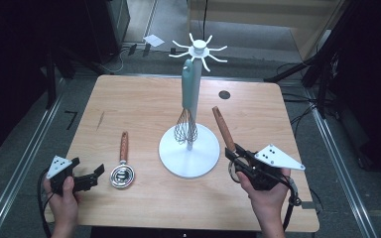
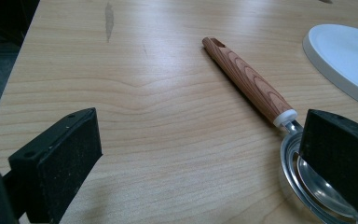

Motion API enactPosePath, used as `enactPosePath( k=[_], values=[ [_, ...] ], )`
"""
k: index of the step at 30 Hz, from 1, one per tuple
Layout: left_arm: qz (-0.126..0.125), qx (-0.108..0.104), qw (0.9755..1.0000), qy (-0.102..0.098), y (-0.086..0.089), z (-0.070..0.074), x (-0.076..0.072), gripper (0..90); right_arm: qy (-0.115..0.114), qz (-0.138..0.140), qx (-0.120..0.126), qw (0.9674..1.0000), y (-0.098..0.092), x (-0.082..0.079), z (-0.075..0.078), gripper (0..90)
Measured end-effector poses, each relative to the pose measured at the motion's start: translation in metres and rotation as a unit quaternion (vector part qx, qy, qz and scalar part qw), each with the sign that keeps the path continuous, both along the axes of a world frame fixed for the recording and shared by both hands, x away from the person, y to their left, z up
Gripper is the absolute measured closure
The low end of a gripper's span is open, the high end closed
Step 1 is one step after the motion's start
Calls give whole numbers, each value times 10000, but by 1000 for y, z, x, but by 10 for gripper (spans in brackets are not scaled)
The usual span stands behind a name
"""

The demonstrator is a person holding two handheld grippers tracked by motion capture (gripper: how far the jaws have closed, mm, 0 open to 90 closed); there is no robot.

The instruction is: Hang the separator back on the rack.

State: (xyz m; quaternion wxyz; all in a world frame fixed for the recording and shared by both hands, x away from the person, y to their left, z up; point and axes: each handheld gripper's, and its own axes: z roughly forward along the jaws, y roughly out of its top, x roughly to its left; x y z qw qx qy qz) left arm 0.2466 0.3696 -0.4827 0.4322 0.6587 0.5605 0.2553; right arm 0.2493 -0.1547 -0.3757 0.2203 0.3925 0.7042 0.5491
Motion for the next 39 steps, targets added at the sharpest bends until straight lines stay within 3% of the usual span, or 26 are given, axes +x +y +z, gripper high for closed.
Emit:
enactPosePath(
  k=[20,39],
  values=[
    [-3,-22,10000,-15,0,0,0,0,-307,-6,211,9993,7,7,20,716],
    [-5,-19,10000,-12,1,0,0,0,-625,-229,446,9968,6,16,44,716]
  ],
)
